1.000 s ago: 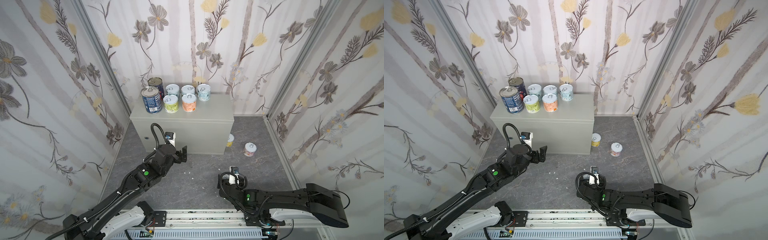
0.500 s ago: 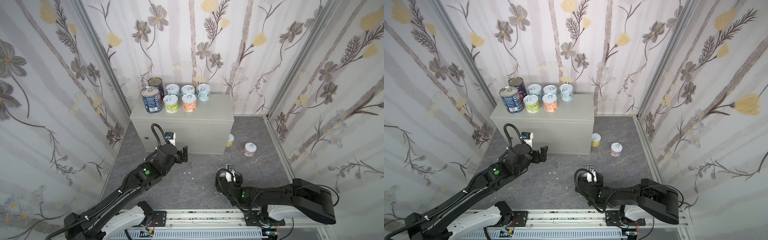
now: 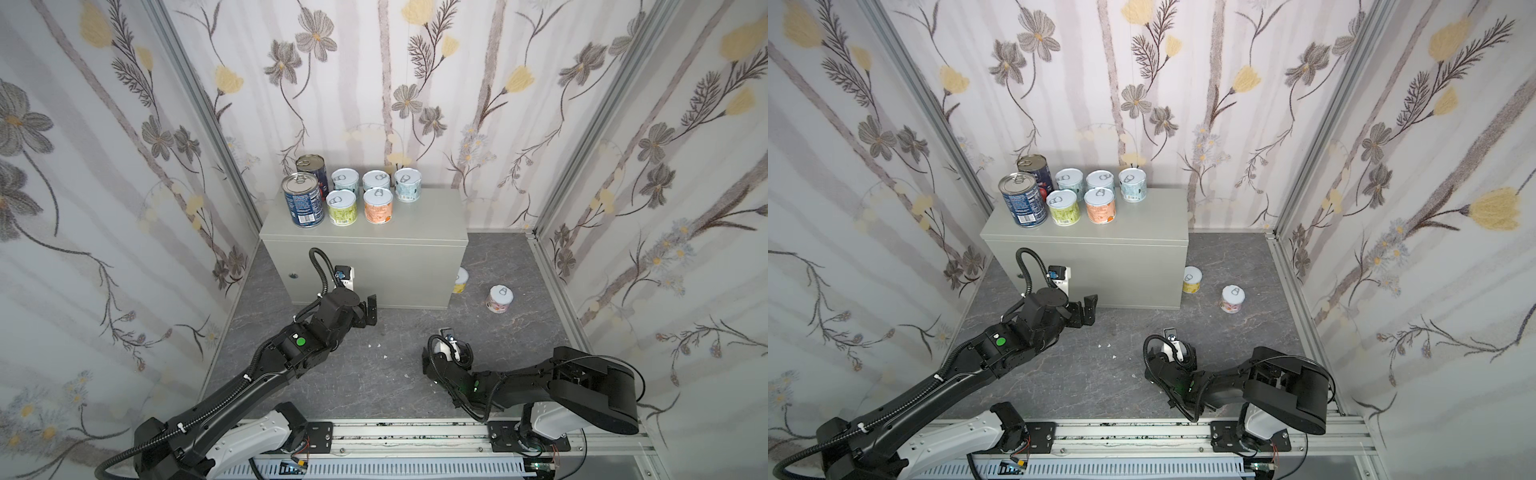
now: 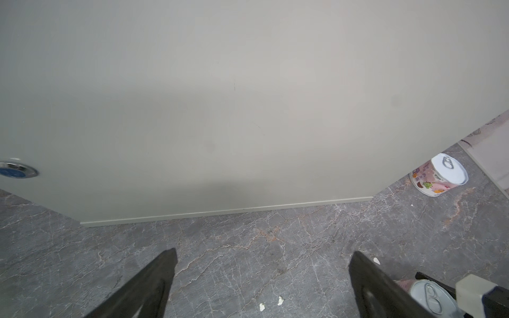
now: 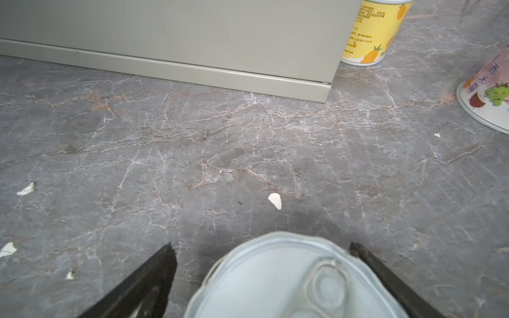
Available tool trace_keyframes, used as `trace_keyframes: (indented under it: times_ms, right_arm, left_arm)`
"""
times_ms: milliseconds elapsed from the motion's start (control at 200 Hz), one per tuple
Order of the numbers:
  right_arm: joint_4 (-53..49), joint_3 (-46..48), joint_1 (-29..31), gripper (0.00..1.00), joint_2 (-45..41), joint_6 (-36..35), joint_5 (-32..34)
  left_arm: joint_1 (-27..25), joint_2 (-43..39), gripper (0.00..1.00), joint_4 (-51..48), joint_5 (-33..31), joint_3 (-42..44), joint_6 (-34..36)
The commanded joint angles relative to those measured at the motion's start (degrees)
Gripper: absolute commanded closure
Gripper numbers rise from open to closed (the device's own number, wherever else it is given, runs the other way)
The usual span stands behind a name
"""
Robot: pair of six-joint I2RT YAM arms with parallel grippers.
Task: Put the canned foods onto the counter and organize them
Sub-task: 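Lift the pink-labelled can and carry it up over the cabinet top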
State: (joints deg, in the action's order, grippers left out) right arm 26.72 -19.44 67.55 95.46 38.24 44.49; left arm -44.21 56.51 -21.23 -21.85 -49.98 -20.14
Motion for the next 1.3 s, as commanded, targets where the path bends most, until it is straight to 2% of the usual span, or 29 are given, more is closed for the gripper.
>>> trace_keyframes:
  times_ms: [0,250,355,520,669,724,879,974,1159,1294]
  right_arm:
    - [9.92,-0.10,0.04,0.04,2.28,-4.14,-1.83]
    - [16.65,-0.15,-0.65,0.13,6.49,-7.75,-4.61]
    - [17.60,-0.02,-0.82,0.19,6.41,-8.35,-4.89]
    - [17.10,0.39,-0.75,0.21,5.11,-8.27,-3.39]
    - [15.28,-0.07,-0.41,0.35,2.97,-8.35,-2.67]
    - [13.55,-0.84,-0.17,0.39,2.33,-8.28,-2.35]
    - [8.62,-3.03,1.24,0.39,-0.89,-8.50,-0.71]
    - [3.59,-4.56,1.54,0.42,-6.51,-9.23,-0.48]
    - [-10.82,-11.60,-0.54,0.44,-17.92,-13.47,-5.19]
    - [-20.03,-18.55,-3.43,0.45,-24.34,-16.92,-12.15]
  left_arm:
    - [0.00,0.57,0.00,1.19,-1.17,-0.01,-0.85]
    - [0.00,0.71,0.00,1.54,-0.84,0.40,-1.08]
    - [0.00,0.45,0.00,1.50,-0.91,0.55,-1.00]
    - [0.00,0.35,0.00,1.54,-0.89,0.24,-0.67]
    - [0.00,0.27,0.00,1.55,-0.82,0.12,-0.01]
    - [-0.01,0.27,0.00,1.59,-0.81,0.23,0.32]
    - [0.00,0.29,0.00,1.96,-0.88,0.49,0.97]
    - [0.00,0.18,0.00,2.25,-0.67,0.23,1.41]
    - [0.00,-0.39,0.00,2.31,0.29,-0.62,2.17]
    - [0.01,-0.52,0.00,2.31,0.86,-1.56,2.55]
